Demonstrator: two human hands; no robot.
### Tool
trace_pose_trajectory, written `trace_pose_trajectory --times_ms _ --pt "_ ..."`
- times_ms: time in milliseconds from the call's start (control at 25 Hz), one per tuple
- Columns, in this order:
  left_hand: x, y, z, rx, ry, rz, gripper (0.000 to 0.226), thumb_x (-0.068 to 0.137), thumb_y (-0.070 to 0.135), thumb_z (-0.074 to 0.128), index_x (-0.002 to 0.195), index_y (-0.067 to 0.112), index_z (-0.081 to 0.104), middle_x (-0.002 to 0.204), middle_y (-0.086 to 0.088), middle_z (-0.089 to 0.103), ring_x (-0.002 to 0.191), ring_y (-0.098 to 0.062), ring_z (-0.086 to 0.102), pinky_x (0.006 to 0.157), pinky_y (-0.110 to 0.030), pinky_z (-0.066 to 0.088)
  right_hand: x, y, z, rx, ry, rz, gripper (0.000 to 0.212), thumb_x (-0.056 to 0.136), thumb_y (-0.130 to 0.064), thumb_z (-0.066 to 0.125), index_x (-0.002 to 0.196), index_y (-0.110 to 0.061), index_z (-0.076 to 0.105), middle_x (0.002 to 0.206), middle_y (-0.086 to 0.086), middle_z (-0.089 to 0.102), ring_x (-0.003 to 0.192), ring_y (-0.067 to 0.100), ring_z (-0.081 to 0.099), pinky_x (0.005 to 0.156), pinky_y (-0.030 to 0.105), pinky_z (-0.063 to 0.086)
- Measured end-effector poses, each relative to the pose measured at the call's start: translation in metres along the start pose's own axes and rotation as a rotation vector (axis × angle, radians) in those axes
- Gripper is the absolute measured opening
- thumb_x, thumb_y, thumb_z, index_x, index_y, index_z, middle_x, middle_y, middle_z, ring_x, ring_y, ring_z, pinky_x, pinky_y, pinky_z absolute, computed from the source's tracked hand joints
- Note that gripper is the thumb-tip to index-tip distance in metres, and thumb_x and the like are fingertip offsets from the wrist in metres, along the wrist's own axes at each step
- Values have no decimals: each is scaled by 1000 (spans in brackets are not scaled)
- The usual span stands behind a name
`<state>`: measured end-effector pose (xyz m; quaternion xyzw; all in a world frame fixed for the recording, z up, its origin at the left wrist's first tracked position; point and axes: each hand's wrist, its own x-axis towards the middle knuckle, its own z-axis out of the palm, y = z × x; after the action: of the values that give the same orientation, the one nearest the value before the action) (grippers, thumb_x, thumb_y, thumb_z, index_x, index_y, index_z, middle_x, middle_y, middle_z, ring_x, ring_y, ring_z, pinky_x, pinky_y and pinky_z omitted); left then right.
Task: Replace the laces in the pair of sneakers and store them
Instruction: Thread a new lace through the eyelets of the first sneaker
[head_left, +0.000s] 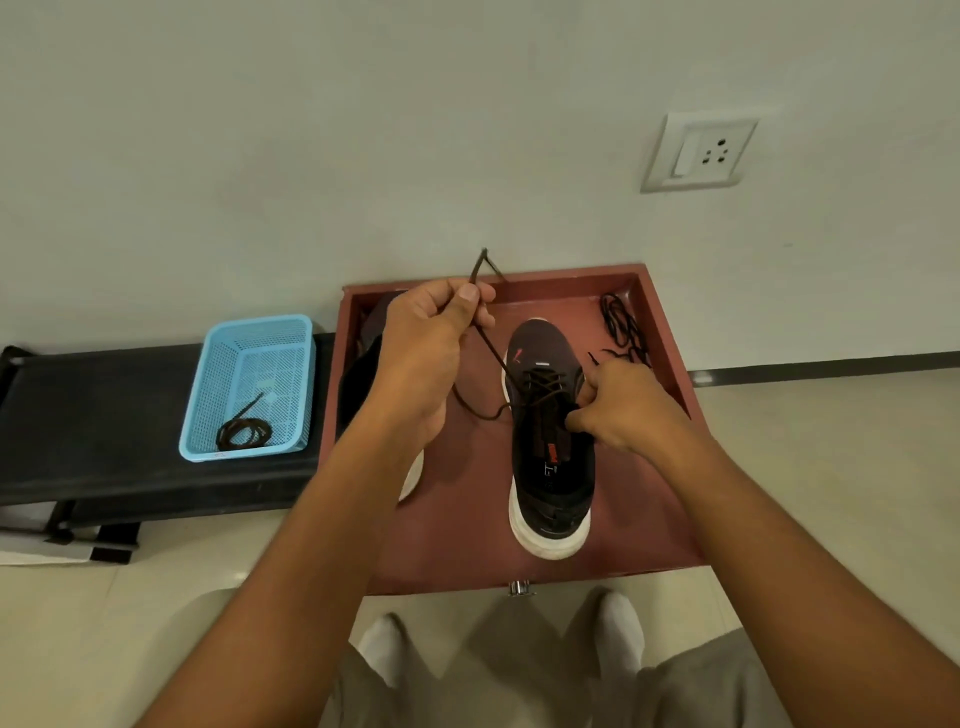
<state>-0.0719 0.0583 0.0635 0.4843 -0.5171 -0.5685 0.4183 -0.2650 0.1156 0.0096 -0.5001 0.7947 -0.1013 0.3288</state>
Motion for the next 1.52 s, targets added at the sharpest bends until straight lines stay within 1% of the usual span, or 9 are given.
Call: trace_pose_trajectory --times_ms 320,520,680,800,920,1080,1160,1280,1520 --pt "-28 80 -20 -135 177 186 25 106 11 52 91 13 72 75 -3 64 82 -17 62 93 -38 54 -7 -3 3 -66 46 -19 34 81 -12 80 59 -14 54 63 8 63 68 29 69 63 40 57" --pt "-45 116 -51 -249 228 265 23 105 8 51 96 8 71 80 -5 61 83 -21 58 94 -38 58 -9 -7 5 -105 82 11 30 82 -15 80 62 -14 57 67 6 66 65 21 66 54 27 45" --pt "-49 121 -71 -207 253 313 22 105 10 52 103 4 73 81 -6 59 80 -22 56 87 -38 59 -13 -17 6 -97 70 11 19 81 -15 80 69 -10 66 71 8 70 69 22 69 60 32 55" --pt "-40 105 -72 -23 236 332 20 103 12 57 106 9 77 78 -4 61 70 -16 51 69 -30 50 -18 -21 -1 -49 31 19 17 76 -14 86 77 -5 73 76 10 73 73 23 70 61 31 55" --pt "-27 73 -56 156 213 307 15 98 12 65 103 15 78 73 2 70 63 -5 57 69 -26 48 -23 -17 -8 24 -22 67 16 76 -16 90 77 -12 74 79 4 73 70 15 68 56 22 45" --pt "-26 18 -17 280 131 178 8 92 11 70 88 15 75 70 1 74 54 0 59 57 -16 44 -19 -2 -6 131 -42 106 15 83 -22 85 79 -12 75 75 9 76 72 22 74 70 30 55" --pt "-30 -10 -1 433 82 172 10 91 14 72 83 19 75 72 7 72 63 0 63 59 -11 45 -14 6 -5 254 -66 141 13 85 -19 83 90 -9 76 84 13 78 74 23 75 74 31 59" --pt "-31 -45 17 602 13 182 9 91 16 72 83 20 75 80 12 69 75 -2 64 73 -21 53 -6 14 0 480 -97 208 23 89 -10 79 109 -3 72 101 18 74 80 23 72 69 29 62" --pt "-29 -89 46 806 -49 297 6 93 15 72 88 13 75 98 1 57 92 -17 58 80 -29 49 1 27 7 762 -217 321 35 95 -3 70 129 -1 63 118 19 70 105 28 68 71 33 60"
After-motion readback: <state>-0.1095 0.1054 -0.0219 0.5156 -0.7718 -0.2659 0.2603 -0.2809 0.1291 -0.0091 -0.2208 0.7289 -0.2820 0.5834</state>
